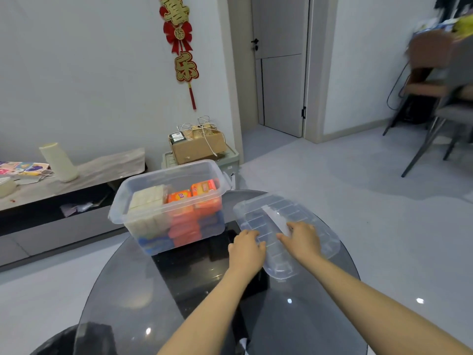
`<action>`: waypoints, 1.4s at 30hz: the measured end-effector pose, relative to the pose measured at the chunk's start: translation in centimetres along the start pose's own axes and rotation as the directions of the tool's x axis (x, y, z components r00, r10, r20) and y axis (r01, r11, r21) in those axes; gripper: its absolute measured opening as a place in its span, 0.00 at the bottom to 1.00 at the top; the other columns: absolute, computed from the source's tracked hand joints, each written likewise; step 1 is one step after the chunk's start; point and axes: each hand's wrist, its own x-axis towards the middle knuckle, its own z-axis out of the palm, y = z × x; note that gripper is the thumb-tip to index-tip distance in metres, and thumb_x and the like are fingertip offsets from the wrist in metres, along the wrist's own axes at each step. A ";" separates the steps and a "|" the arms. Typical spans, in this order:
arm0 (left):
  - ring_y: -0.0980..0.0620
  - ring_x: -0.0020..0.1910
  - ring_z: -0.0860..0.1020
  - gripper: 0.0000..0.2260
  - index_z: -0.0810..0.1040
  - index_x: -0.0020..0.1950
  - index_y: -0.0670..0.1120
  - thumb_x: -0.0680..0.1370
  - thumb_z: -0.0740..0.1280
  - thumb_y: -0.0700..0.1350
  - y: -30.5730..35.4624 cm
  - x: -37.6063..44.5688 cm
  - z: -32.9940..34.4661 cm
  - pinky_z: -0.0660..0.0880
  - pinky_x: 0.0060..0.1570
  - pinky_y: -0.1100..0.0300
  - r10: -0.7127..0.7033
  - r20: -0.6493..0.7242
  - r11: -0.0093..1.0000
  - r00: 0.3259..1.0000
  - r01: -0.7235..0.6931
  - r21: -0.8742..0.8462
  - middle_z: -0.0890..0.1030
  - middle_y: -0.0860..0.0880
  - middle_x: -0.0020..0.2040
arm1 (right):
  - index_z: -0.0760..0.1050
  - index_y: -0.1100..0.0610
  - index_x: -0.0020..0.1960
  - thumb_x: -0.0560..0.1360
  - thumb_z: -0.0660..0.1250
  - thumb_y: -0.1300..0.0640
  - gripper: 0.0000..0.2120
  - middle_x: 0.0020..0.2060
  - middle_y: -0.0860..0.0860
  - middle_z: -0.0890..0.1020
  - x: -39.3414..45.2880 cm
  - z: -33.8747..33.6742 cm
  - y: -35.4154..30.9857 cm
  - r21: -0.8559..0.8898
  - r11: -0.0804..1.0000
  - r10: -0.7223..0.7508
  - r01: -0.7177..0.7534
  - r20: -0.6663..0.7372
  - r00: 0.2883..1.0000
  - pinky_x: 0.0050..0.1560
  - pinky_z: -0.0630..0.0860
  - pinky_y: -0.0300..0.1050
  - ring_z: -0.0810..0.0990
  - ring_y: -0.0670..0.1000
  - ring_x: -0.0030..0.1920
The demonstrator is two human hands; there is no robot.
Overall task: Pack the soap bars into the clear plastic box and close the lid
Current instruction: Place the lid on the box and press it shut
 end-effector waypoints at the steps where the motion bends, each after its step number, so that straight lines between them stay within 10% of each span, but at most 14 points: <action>1: 0.46 0.68 0.69 0.19 0.71 0.68 0.45 0.78 0.60 0.48 -0.1 0.4 0.3 0.65 0.66 0.51 0.001 0.003 1.000 1.000 -0.001 -0.013 0.71 0.47 0.70 | 0.75 0.56 0.61 0.72 0.65 0.44 0.22 0.58 0.54 0.79 0.5 0.5 0.0 -0.026 1.000 0.012 -0.012 -0.014 1.000 0.59 0.68 0.50 0.70 0.58 0.62; 17: 0.50 0.71 0.60 0.17 0.73 0.66 0.43 0.77 0.63 0.43 3.5 0.5 -3.6 0.55 0.64 0.70 0.227 -0.267 0.941 0.936 -0.282 -0.188 0.67 0.47 0.70 | 0.74 0.56 0.62 0.73 0.65 0.49 0.20 0.57 0.56 0.81 -0.2 -5.4 -3.0 0.181 0.976 0.169 -0.120 -0.286 0.943 0.58 0.73 0.52 0.76 0.60 0.59; 24: 0.49 0.71 0.62 0.18 0.73 0.66 0.45 0.76 0.64 0.45 4.4 0.3 -10.8 0.58 0.69 0.60 0.300 -0.458 0.921 0.837 -0.379 -0.089 0.67 0.46 0.70 | 0.73 0.55 0.62 0.73 0.64 0.49 0.20 0.58 0.54 0.80 -0.6 -9.8 -9.0 0.259 0.965 0.047 0.047 -0.347 0.937 0.57 0.74 0.51 0.77 0.58 0.58; 42: 0.40 0.75 0.56 0.28 0.64 0.73 0.47 0.75 0.60 0.56 -12.3 3.6 -21.1 0.51 0.73 0.44 -0.203 -0.525 0.967 0.827 0.252 0.023 0.57 0.38 0.76 | 0.77 0.52 0.62 0.74 0.67 0.57 0.16 0.62 0.53 0.79 5.8 -2.5 -25.5 0.086 0.855 -0.518 0.511 0.089 0.851 0.66 0.69 0.53 0.73 0.54 0.64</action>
